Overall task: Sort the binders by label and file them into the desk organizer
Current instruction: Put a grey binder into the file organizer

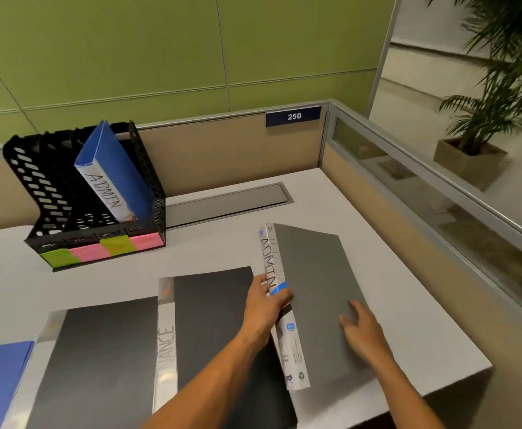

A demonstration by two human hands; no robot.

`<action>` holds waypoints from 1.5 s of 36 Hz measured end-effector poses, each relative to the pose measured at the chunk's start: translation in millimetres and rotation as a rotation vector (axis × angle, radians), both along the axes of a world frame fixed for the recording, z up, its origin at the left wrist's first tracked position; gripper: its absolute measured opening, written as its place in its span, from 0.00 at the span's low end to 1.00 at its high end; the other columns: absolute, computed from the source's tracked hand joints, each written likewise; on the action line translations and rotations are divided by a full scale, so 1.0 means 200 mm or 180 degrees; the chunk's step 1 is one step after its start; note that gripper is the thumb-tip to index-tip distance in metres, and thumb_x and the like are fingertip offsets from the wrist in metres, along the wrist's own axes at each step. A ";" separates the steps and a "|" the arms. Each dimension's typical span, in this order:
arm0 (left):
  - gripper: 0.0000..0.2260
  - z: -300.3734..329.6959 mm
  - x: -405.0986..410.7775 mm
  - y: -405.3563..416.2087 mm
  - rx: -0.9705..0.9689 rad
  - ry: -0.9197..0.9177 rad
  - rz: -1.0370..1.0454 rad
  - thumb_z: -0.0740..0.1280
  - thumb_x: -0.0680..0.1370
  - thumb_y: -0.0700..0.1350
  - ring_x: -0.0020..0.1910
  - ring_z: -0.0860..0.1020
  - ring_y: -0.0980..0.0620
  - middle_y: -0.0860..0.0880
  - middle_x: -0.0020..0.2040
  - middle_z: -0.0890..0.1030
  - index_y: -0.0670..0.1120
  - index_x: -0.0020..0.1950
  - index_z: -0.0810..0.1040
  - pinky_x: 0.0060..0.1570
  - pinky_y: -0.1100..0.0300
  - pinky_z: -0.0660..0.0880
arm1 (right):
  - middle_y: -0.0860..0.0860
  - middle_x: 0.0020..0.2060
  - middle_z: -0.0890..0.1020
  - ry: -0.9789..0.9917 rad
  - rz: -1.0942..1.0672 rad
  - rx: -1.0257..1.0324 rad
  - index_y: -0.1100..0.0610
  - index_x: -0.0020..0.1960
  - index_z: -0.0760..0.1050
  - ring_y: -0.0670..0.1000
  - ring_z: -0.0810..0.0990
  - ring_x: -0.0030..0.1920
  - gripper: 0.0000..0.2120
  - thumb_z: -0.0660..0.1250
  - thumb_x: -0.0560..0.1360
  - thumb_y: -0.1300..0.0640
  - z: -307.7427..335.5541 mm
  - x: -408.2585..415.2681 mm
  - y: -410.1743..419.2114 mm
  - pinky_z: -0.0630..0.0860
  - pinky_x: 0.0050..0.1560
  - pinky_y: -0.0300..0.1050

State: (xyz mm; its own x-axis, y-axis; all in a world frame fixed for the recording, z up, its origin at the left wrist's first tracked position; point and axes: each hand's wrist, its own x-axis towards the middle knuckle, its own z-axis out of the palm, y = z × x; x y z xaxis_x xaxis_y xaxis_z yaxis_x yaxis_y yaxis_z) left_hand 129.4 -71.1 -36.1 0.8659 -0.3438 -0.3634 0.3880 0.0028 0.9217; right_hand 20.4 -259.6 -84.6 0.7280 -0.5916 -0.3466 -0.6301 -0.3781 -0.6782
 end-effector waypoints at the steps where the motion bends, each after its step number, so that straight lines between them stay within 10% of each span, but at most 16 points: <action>1: 0.21 0.02 0.01 0.01 -0.0005 -0.0093 0.0045 0.73 0.70 0.39 0.49 0.86 0.47 0.50 0.52 0.86 0.46 0.61 0.73 0.51 0.48 0.83 | 0.52 0.76 0.68 -0.0143 0.0008 0.0114 0.52 0.78 0.64 0.57 0.66 0.75 0.26 0.65 0.81 0.53 0.05 0.02 0.03 0.64 0.75 0.55; 11: 0.22 0.36 0.01 0.19 0.0518 -0.1983 0.0426 0.71 0.70 0.54 0.51 0.81 0.67 0.70 0.54 0.81 0.65 0.62 0.71 0.50 0.69 0.79 | 0.37 0.66 0.75 -0.1489 0.0608 0.1441 0.37 0.74 0.66 0.43 0.77 0.64 0.31 0.69 0.72 0.38 0.68 0.27 0.49 0.81 0.58 0.50; 14: 0.23 0.42 0.01 0.26 0.0450 -0.2307 0.0536 0.72 0.73 0.54 0.54 0.81 0.65 0.67 0.57 0.81 0.63 0.67 0.73 0.50 0.71 0.79 | 0.29 0.62 0.76 -0.1564 0.1148 0.1300 0.27 0.67 0.66 0.43 0.79 0.63 0.25 0.69 0.73 0.38 0.81 0.32 0.61 0.82 0.56 0.47; 20: 0.24 0.49 0.07 0.43 0.0381 -0.2602 0.0498 0.75 0.74 0.51 0.51 0.82 0.64 0.66 0.54 0.82 0.64 0.68 0.73 0.47 0.73 0.78 | 0.37 0.62 0.75 -0.1520 0.1295 0.0539 0.38 0.76 0.58 0.47 0.78 0.62 0.46 0.67 0.64 0.24 0.95 0.46 0.85 0.80 0.60 0.49; 28: 0.27 0.59 0.20 0.64 0.0155 -0.2774 0.0359 0.72 0.76 0.54 0.56 0.81 0.63 0.67 0.60 0.79 0.63 0.73 0.66 0.54 0.65 0.80 | 0.40 0.46 0.80 -0.2048 0.0641 0.0001 0.43 0.59 0.69 0.42 0.84 0.42 0.29 0.65 0.66 0.27 1.05 0.63 1.11 0.79 0.36 0.32; 36: 0.35 0.59 0.40 0.92 0.0095 -0.2923 -0.0165 0.73 0.77 0.47 0.69 0.73 0.62 0.64 0.72 0.72 0.54 0.80 0.60 0.66 0.65 0.72 | 0.43 0.41 0.82 -0.2480 0.0472 -0.0026 0.45 0.50 0.74 0.42 0.84 0.42 0.10 0.73 0.74 0.45 1.11 0.83 1.29 0.81 0.34 0.36; 46: 0.32 0.43 0.74 1.38 0.0485 -0.2985 -0.0077 0.61 0.78 0.68 0.74 0.69 0.58 0.59 0.75 0.70 0.55 0.78 0.65 0.72 0.51 0.70 | 0.42 0.39 0.81 -0.2572 0.0785 -0.0007 0.45 0.51 0.73 0.37 0.81 0.45 0.11 0.73 0.74 0.53 1.13 1.05 1.50 0.79 0.35 0.31; 54: 0.27 0.18 1.16 1.65 0.1687 -0.2982 0.0408 0.67 0.78 0.56 0.70 0.68 0.64 0.57 0.71 0.73 0.50 0.75 0.69 0.71 0.61 0.66 | 0.42 0.37 0.80 -0.2734 0.0789 -0.0165 0.43 0.47 0.71 0.36 0.81 0.43 0.11 0.73 0.73 0.53 1.20 1.23 1.60 0.76 0.31 0.29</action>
State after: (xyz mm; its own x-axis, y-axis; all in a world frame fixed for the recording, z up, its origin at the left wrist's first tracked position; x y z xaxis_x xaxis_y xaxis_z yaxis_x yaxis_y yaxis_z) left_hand 361.8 259.3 0.7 0.8949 -0.2248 0.3855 -0.4457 -0.4928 0.7474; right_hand 266.4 61.1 154.8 0.8330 -0.3826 0.3996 0.1908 -0.4792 -0.8567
